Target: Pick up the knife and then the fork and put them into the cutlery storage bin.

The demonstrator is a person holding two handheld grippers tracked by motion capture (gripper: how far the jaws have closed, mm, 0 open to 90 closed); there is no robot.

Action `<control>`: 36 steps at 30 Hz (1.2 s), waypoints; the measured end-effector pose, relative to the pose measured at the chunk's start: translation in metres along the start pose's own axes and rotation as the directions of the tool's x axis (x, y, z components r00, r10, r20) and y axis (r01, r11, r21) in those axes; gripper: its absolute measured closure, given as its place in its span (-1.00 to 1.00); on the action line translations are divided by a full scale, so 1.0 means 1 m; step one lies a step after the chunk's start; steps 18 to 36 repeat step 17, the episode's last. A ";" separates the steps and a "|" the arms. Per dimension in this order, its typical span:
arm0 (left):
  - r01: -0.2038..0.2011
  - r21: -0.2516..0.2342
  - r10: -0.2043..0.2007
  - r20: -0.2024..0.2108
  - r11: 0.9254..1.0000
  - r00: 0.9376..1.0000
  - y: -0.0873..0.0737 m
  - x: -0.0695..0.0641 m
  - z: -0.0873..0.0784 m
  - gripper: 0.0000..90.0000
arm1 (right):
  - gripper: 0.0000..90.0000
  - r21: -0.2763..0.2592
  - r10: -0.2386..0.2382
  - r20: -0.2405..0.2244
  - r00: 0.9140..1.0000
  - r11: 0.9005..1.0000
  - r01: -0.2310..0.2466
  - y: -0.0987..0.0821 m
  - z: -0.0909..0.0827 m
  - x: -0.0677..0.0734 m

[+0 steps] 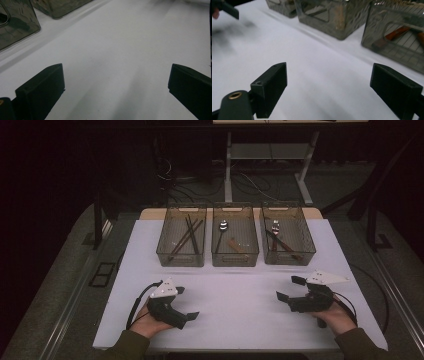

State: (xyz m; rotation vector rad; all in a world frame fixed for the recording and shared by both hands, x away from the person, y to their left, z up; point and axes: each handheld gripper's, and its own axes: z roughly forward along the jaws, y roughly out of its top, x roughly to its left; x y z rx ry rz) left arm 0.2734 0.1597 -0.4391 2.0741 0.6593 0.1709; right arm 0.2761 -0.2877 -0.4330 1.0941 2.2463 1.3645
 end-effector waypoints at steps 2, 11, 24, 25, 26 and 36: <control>0.000 0.000 0.000 0.002 1.000 1.000 0.000 0.000 0.000 -1.00 | -0.69 0.004 0.001 -0.007 1.000 1.000 -0.001 -0.004 -0.001 0.002; -0.004 0.003 0.004 0.003 1.000 1.000 0.000 0.000 0.000 -1.00 | -0.69 0.059 -0.019 -0.037 0.999 0.998 0.021 -0.020 -0.002 0.010; -0.007 0.007 0.007 0.002 1.000 1.000 0.001 0.001 0.001 -1.00 | -0.69 0.062 -0.020 -0.038 0.999 0.998 0.023 -0.021 -0.002 0.008; -0.007 0.007 0.007 0.002 1.000 1.000 0.001 0.001 0.001 -1.00 | -0.69 0.062 -0.020 -0.038 0.999 0.998 0.023 -0.021 -0.002 0.008; -0.007 0.007 0.007 0.002 1.000 1.000 0.001 0.001 0.001 -1.00 | -0.69 0.062 -0.020 -0.038 0.999 0.998 0.023 -0.021 -0.002 0.008; -0.007 0.007 0.007 0.002 1.000 1.000 0.001 0.001 0.001 -1.00 | -0.69 0.062 -0.020 -0.038 0.999 0.998 0.023 -0.021 -0.002 0.008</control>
